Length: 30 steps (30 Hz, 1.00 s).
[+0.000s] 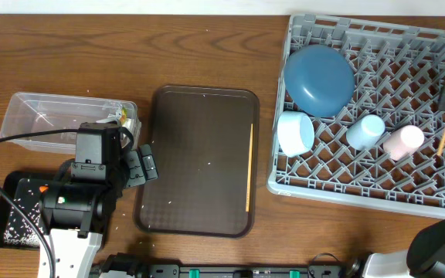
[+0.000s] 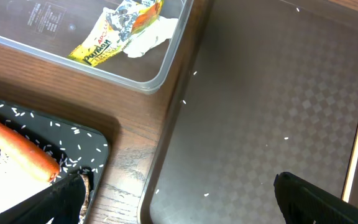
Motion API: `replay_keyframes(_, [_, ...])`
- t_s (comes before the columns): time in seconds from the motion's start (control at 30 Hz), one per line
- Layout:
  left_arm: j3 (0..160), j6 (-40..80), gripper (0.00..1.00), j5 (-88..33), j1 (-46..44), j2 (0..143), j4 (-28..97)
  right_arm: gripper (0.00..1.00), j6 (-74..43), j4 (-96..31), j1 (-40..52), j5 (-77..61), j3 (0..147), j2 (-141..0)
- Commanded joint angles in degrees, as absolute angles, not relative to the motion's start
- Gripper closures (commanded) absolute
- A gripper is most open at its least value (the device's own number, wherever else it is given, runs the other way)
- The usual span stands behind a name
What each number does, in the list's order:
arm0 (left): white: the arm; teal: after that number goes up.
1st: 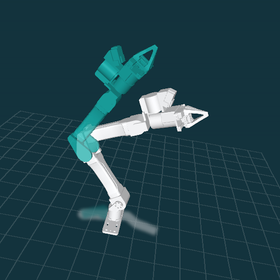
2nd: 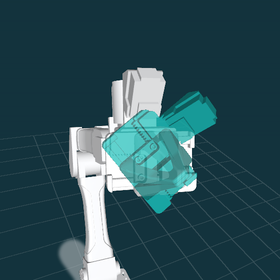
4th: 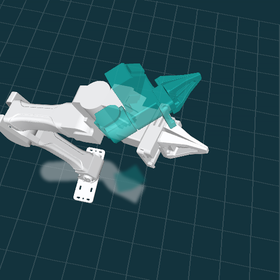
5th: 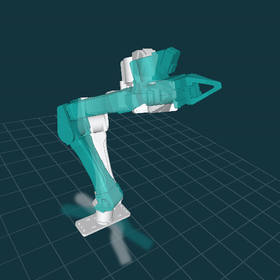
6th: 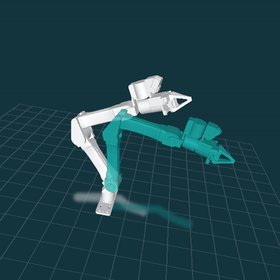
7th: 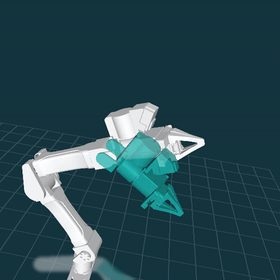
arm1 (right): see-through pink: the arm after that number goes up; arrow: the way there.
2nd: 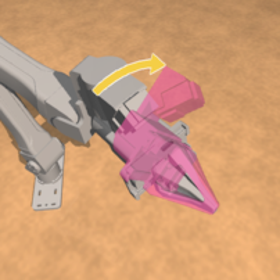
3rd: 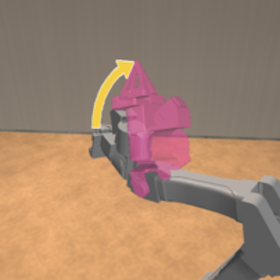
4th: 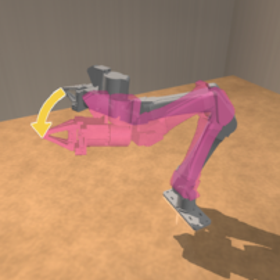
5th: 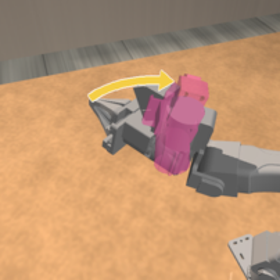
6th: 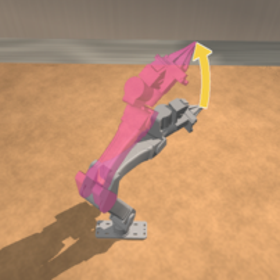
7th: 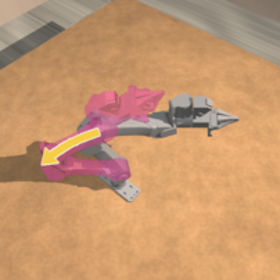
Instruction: Sort waste into correct bins and load items into the dishwasher rack
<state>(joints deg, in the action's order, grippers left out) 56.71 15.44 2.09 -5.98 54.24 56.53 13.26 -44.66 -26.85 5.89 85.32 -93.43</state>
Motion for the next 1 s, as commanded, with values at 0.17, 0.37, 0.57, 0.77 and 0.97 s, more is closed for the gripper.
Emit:
replay_keyframes(0.17, [57.7,15.8,0.02,2.3,-5.6,54.3,56.6,0.99,18.3,-45.6,-29.5,6.2,85.1,-101.2])
replay_keyframes(0.37, [57.7,15.8,0.02,2.3,-5.6,54.3,56.6,0.68,17.7,-46.1,-28.8,6.0,85.1,-103.9])
replay_keyframes(0.57, [57.7,15.8,0.02,2.3,-5.6,54.3,56.6,0.55,13.5,-46.2,-24.0,5.7,86.6,-98.6])
replay_keyframes(0.77, [57.7,15.8,0.02,2.3,-5.6,54.3,56.6,0.53,7.0,-48.9,-9.0,-9.1,87.0,-87.4])
replay_keyframes(0.97, [57.7,15.8,0.02,2.3,-5.6,54.3,56.6,0.48,-3.3,-49.2,12.7,-15.7,86.8,-85.5])
